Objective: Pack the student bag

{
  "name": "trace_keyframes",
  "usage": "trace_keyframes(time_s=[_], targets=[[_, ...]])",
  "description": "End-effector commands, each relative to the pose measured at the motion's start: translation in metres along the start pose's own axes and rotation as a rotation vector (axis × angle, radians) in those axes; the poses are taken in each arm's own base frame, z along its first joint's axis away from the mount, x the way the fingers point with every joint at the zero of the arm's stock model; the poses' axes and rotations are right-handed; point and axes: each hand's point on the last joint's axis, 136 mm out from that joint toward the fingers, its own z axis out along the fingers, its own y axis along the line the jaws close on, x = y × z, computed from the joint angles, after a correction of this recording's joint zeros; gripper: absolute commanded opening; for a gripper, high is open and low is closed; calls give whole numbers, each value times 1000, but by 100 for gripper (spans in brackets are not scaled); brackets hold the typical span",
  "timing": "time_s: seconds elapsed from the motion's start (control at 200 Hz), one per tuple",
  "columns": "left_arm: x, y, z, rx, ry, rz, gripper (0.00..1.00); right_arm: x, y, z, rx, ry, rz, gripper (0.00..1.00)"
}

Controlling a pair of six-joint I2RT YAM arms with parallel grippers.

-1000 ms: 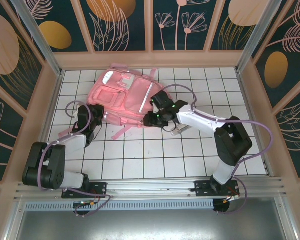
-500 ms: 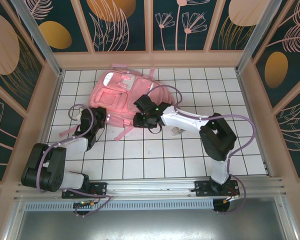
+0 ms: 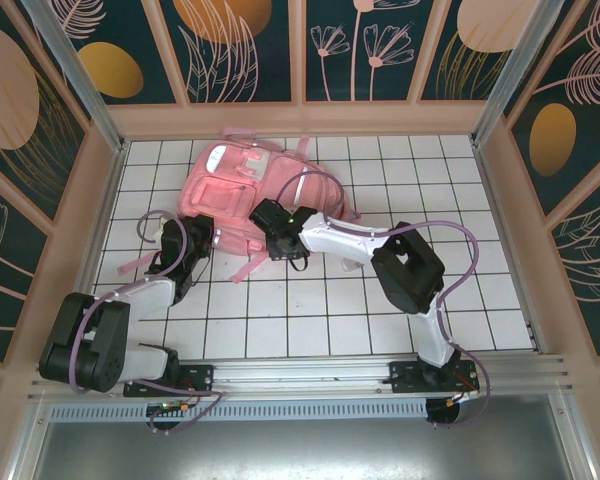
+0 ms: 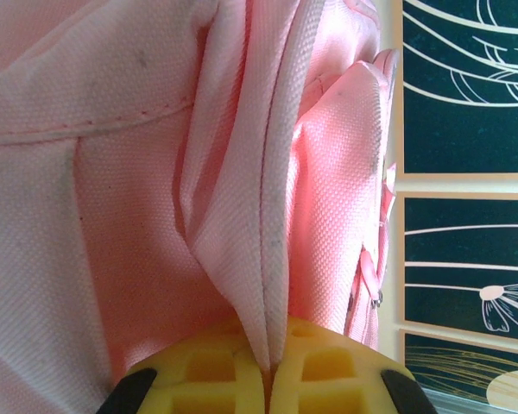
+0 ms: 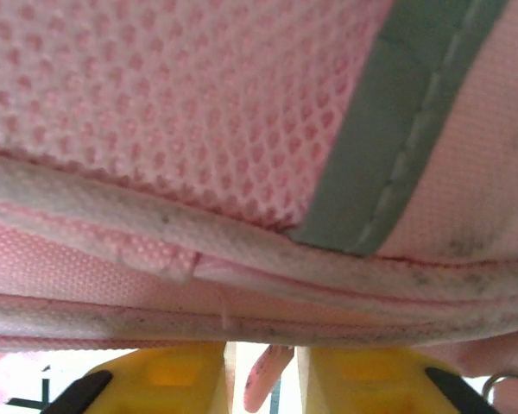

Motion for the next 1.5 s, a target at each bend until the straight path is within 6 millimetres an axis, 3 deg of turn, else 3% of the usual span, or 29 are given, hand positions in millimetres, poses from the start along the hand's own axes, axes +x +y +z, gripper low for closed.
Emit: trace_keyframes(time_s=[0.0, 0.09, 0.22, 0.37, 0.455, 0.565, 0.655, 0.756, 0.806, 0.816, 0.881, 0.936, 1.041, 1.176, 1.201, 1.321, 1.496], targets=[[-10, -22, -9, 72, -52, -1, 0, -4, -10, -1, 22, -29, 2, 14], [-18, -17, -8, 49, -97, 15, 0, -3, -14, -6, 5, -28, -7, 0], [-35, -4, -1, -3, -157, 45, 0, -1, -24, -18, -65, 10, -70, 0], [-58, 10, 13, -73, -212, 91, 0, 3, -64, -34, -52, 84, -132, 0], [-69, 8, 19, -80, -239, 118, 0, 3, -88, -39, -57, 111, -106, 0], [-77, -5, 32, -81, -252, 176, 0, 5, -93, -45, -135, 131, -63, 0], [-77, -22, 48, -53, -224, 213, 0, 2, -73, -48, -245, 123, -46, 0], [-67, -41, 78, -14, -118, 262, 0, -6, -35, -54, -448, 116, -22, 0], [-57, -54, 91, 14, -45, 286, 10, -10, -15, -58, -554, 111, -8, 0], [-55, -48, 97, 2, -25, 288, 12, -11, -11, -59, -577, 110, -9, 0], [-41, -54, 113, 25, 71, 304, 35, -16, 13, -66, -701, 105, -5, 0], [-31, -56, 119, 36, 141, 316, 44, -24, 31, -71, -776, 91, -16, 0], [-24, -60, 110, 42, 179, 313, 55, -33, 57, -75, -872, 91, -39, 0], [-23, -67, 74, 27, 180, 346, 69, -38, 85, -79, -961, 104, -87, 0], [-22, -65, 67, 21, 179, 341, 76, -40, 88, -81, -974, 102, -91, 0], [-18, -53, 29, 14, 171, 290, 79, -53, 98, -89, -1021, 62, -94, 0], [0, -14, -13, 33, 185, 93, 78, -63, 106, -97, -1070, 39, -96, 0]])
